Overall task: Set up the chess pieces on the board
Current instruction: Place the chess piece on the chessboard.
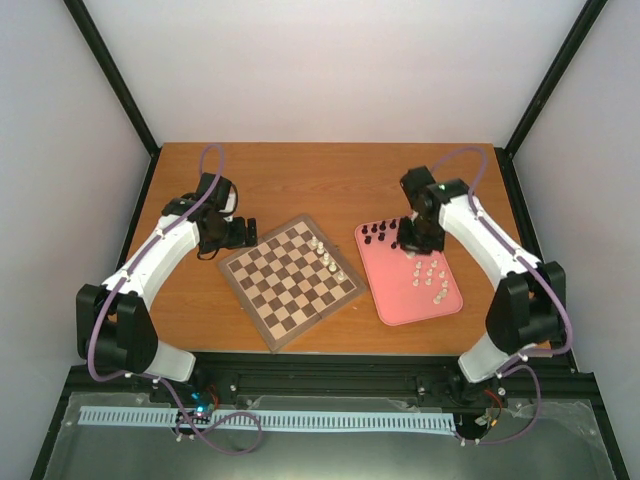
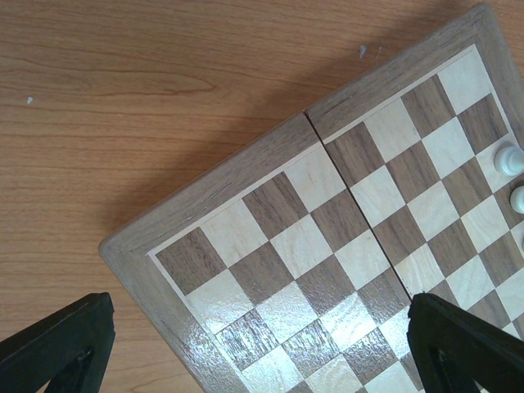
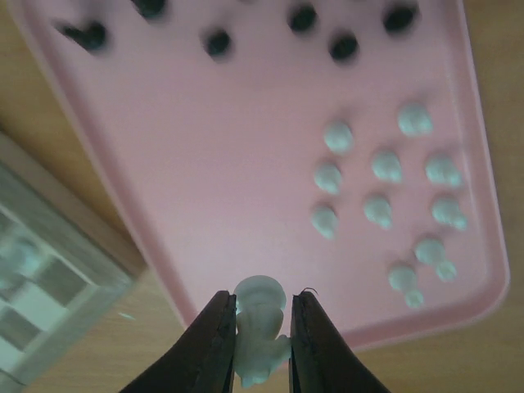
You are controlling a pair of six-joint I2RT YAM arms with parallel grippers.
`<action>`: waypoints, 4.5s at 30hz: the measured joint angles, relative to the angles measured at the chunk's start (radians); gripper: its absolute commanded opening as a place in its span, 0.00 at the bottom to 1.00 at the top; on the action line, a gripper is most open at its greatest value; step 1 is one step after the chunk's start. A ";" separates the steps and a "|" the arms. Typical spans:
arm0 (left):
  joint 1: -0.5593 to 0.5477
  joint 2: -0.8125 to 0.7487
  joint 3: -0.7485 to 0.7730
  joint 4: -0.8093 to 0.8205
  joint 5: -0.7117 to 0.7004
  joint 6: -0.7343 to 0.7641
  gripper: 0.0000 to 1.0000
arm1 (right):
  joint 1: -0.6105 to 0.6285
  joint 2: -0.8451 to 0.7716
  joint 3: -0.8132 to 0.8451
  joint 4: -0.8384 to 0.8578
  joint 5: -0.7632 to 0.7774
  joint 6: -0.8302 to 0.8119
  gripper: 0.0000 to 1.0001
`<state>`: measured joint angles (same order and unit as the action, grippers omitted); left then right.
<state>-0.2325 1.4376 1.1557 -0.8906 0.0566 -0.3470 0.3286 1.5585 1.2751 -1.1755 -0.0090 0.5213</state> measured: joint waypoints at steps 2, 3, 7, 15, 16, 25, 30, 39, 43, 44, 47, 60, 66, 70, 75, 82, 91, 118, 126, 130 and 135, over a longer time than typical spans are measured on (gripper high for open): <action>0.000 0.000 0.000 0.000 0.000 0.000 1.00 | 0.021 0.056 0.120 -0.014 0.003 -0.011 0.06; 0.000 0.000 0.000 0.000 0.000 0.000 1.00 | 0.033 0.094 0.182 -0.020 0.006 -0.019 0.06; -0.001 0.000 0.000 -0.001 -0.002 0.002 1.00 | 0.089 0.285 0.424 -0.027 0.008 -0.051 0.06; -0.001 -0.007 0.000 -0.002 -0.009 0.003 1.00 | 0.221 0.663 0.901 -0.032 -0.019 -0.107 0.06; -0.001 -0.009 0.000 -0.002 -0.009 0.003 1.00 | 0.234 0.701 0.954 -0.032 -0.028 -0.114 0.06; -0.001 -0.019 0.000 -0.002 -0.008 0.003 1.00 | 0.301 0.852 1.114 -0.036 -0.097 -0.175 0.06; -0.001 -0.019 0.000 -0.001 -0.008 0.003 1.00 | 0.344 0.870 1.114 -0.043 -0.101 -0.201 0.06; -0.001 -0.019 0.000 -0.001 -0.008 0.003 1.00 | 0.385 0.913 1.114 -0.044 -0.085 -0.226 0.06; -0.001 -0.019 0.000 -0.001 -0.008 0.003 1.00 | 0.385 0.938 1.114 -0.048 -0.058 -0.226 0.06; -0.001 -0.019 0.000 -0.001 -0.008 0.003 1.00 | 0.385 0.941 1.114 -0.048 -0.053 -0.227 0.06; -0.001 -0.019 0.000 -0.001 -0.008 0.003 1.00 | 0.385 0.944 1.114 -0.047 -0.039 -0.227 0.06; -0.001 -0.019 0.000 0.000 -0.003 0.003 1.00 | 0.386 0.949 1.114 -0.036 -0.020 -0.237 0.07; -0.001 -0.019 0.000 0.000 -0.003 0.003 1.00 | 0.389 0.953 1.116 -0.026 -0.014 -0.241 0.07; -0.001 -0.019 0.000 0.000 -0.003 0.003 1.00 | 0.391 0.964 1.131 -0.017 -0.014 -0.246 0.08; -0.001 -0.019 0.000 0.000 -0.003 0.003 1.00 | 0.392 0.972 1.143 -0.017 -0.012 -0.249 0.11; -0.001 -0.019 0.000 0.000 -0.002 0.003 1.00 | 0.393 0.975 1.148 -0.017 -0.010 -0.254 0.16; -0.001 -0.016 0.000 0.000 0.000 0.003 1.00 | 0.401 0.975 1.148 -0.019 -0.003 -0.273 0.22; -0.001 -0.016 0.000 0.000 0.000 0.003 1.00 | 0.423 0.981 1.148 -0.046 0.034 -0.301 0.39; -0.001 -0.016 0.000 0.000 -0.001 0.003 1.00 | 0.424 0.967 1.147 -0.024 0.049 -0.315 0.53; -0.001 -0.016 0.000 0.000 -0.001 0.003 1.00 | 0.424 0.921 1.147 -0.001 0.056 -0.319 0.58; -0.001 -0.016 0.000 0.000 -0.002 0.003 1.00 | 0.420 0.818 1.147 0.030 0.071 -0.314 0.59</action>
<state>-0.2333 1.4220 1.1557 -0.8906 0.0551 -0.3435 0.7486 2.3768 2.4222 -1.1454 0.0616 0.2070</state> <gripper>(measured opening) 0.998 0.587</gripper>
